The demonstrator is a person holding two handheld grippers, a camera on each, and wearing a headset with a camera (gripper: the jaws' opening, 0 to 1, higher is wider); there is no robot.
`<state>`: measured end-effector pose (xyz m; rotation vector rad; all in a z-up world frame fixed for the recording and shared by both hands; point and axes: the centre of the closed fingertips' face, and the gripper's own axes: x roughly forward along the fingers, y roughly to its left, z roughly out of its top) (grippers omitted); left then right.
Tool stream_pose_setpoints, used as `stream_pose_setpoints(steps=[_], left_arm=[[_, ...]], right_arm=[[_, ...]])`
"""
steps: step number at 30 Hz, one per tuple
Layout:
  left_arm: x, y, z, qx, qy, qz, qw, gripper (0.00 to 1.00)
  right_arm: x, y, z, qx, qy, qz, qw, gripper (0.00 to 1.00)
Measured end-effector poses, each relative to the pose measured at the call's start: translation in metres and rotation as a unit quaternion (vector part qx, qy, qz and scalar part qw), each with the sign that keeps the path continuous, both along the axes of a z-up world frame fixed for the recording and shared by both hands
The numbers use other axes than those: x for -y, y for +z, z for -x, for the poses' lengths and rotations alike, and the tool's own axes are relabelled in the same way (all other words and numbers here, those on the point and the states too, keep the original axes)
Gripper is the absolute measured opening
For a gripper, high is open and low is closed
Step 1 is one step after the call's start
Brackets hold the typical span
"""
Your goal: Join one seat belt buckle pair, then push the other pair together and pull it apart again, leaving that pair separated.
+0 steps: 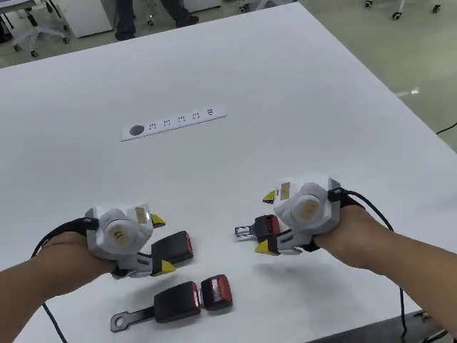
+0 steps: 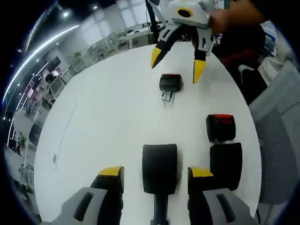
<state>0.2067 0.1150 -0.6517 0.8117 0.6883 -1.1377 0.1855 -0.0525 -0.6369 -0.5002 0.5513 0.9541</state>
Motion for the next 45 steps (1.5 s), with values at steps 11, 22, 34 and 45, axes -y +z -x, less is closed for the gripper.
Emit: stream_pose_setpoints(steps=[11, 22, 34, 45], left_arm=[[-0.022, 0.023, 0.063, -0.013, 0.109, 0.079, 0.9909, 0.76], [-0.072, 0.023, 0.101, -0.029, 0.19, 0.107, 0.9754, 0.85], [-0.072, 0.021, 0.108, -0.051, 0.201, 0.114, 0.9716, 1.0], [-0.063, 0.022, 0.119, -0.053, 0.215, 0.132, 0.9662, 1.0]], right_arm=[[0.019, 0.007, 0.06, -0.033, -0.083, -0.056, 0.9944, 0.72], [0.027, 0.013, 0.082, -0.052, -0.115, -0.085, 0.9884, 0.83], [0.042, 0.007, 0.096, -0.074, -0.164, -0.091, 0.9795, 1.0], [0.054, 0.005, 0.105, -0.067, -0.162, -0.064, 0.9825, 1.0]])
